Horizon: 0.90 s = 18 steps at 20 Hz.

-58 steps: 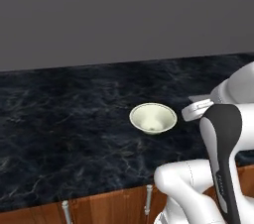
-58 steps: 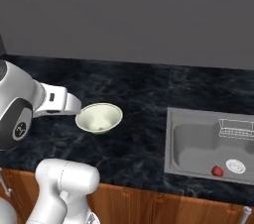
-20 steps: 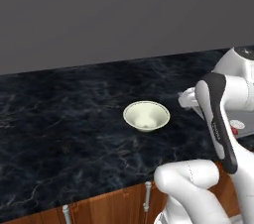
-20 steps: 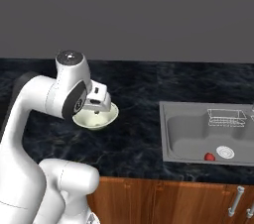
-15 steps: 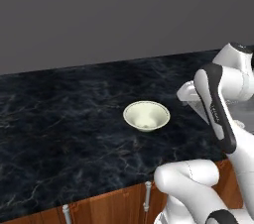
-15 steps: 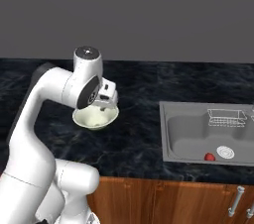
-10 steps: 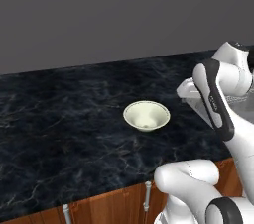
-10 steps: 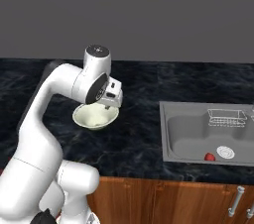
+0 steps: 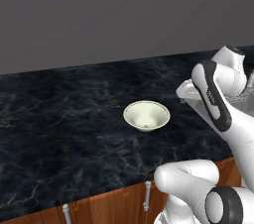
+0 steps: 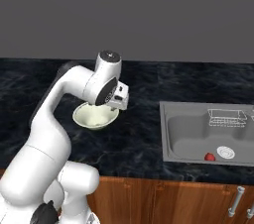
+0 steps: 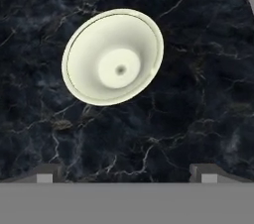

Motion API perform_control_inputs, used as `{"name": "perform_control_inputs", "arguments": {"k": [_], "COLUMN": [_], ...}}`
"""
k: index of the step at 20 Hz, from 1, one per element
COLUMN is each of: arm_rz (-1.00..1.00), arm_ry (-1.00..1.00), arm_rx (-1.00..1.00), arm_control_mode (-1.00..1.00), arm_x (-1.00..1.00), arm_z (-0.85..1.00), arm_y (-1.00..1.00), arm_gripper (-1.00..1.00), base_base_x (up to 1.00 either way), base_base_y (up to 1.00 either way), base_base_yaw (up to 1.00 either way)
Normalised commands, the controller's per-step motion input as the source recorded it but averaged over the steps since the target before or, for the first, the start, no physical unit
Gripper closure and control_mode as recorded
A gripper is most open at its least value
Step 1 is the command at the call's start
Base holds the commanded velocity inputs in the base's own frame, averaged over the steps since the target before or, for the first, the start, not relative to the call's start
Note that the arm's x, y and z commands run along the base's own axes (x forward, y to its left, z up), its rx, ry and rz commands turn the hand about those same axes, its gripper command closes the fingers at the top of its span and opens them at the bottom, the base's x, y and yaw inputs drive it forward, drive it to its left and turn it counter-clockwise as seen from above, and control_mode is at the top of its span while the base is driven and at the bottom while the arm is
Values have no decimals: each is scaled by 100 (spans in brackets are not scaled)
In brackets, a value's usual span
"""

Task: Clear the mugs and bowl far away from the sink.

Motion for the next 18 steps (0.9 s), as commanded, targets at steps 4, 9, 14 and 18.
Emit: {"name": "perform_control_inputs", "arguments": {"k": [4,9,14,18], "arm_rz": [0,0,-1,-3], "arm_ry": [0,0,0,6], "arm_rx": [15,18,5,0], "arm_control_mode": [-100,-100,-100,-100], "arm_x": [4,10,51,61], "arm_z": [-36,-70,-53,-5], "arm_y": [-20,-2,0,-1], "arm_gripper": [-100,-100,-100,-100], "base_base_x": [0,0,0,0], "base_base_y": [0,0,0,0], "base_base_yaw": [0,0,0,0]}}
